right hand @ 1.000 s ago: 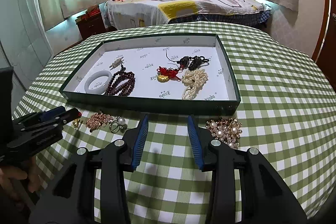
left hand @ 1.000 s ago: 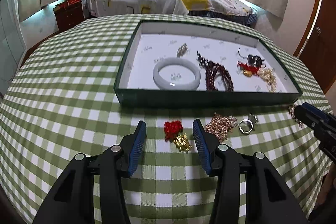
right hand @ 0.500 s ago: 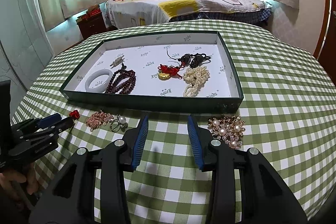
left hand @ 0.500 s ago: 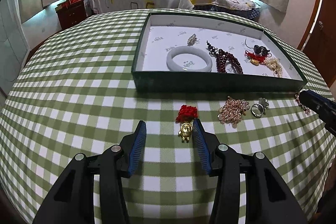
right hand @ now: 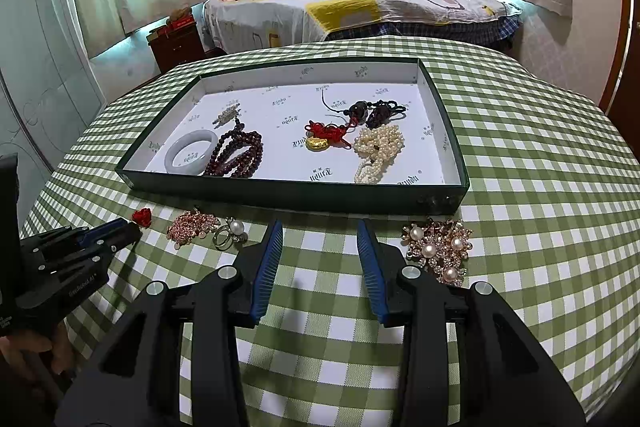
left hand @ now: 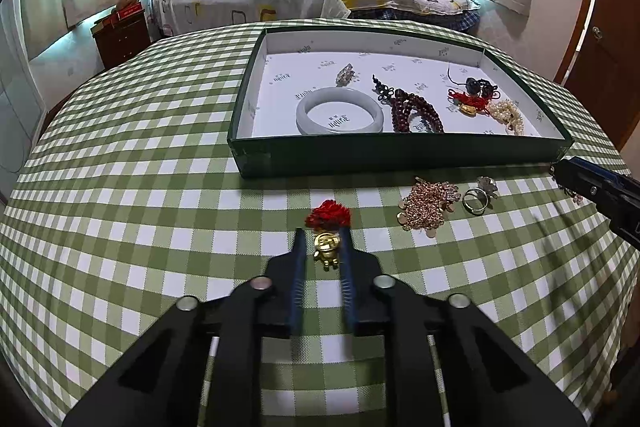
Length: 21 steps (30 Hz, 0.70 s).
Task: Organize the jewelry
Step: 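Grasp the red-and-gold charm with the left gripper while the right grasps the pearl ring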
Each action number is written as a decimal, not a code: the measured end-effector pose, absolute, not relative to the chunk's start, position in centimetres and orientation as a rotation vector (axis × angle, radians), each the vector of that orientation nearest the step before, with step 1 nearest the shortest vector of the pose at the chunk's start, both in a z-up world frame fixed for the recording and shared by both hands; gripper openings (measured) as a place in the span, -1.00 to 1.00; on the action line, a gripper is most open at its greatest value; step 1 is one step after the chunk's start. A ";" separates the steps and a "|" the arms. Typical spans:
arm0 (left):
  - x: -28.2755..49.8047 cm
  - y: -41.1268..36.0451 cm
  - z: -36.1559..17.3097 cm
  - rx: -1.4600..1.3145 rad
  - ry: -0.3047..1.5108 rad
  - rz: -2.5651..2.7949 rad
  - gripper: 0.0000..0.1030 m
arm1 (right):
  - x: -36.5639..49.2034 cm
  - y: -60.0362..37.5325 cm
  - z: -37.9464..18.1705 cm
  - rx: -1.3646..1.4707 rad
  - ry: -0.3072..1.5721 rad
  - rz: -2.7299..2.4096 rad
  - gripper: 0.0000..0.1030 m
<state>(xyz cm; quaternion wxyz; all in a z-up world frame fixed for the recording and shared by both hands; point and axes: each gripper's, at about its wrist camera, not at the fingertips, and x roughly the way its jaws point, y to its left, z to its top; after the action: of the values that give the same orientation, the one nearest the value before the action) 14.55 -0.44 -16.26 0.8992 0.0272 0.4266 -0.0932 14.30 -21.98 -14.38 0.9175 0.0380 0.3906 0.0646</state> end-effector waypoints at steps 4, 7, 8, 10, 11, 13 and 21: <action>14.5 -0.6 -16.3 0.077 0.874 -0.197 -0.75 | 14.3 -22.0 -14.4 0.078 0.805 0.133 -0.26; 14.5 -0.5 -16.2 0.072 0.874 -0.198 -0.75 | 14.3 -21.9 -14.5 0.077 0.809 0.135 -0.26; 14.5 -0.4 -16.2 0.073 0.873 -0.196 -0.75 | 14.3 -21.8 -14.5 0.076 0.810 0.136 -0.26; 14.5 -0.2 -16.1 0.070 0.867 -0.192 -0.75 | 14.3 -21.7 -14.6 0.073 0.811 0.141 -0.26; 14.6 -0.1 -16.0 0.070 0.865 -0.189 -0.75 | 14.3 -21.6 -14.6 0.072 0.812 0.142 -0.26; 14.6 0.0 -15.8 0.072 0.857 -0.184 -0.75 | 14.4 -21.4 -14.6 0.069 0.814 0.149 -0.26; 14.8 1.6 -15.0 0.072 0.840 -0.140 -0.75 | 14.9 -18.9 -14.9 0.037 0.836 0.220 -0.27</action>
<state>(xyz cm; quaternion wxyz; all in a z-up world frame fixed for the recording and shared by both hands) 14.76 1.56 -15.02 0.9101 0.0348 0.4073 -0.0679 14.93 -18.94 -14.87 0.9079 0.0178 0.4051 0.1067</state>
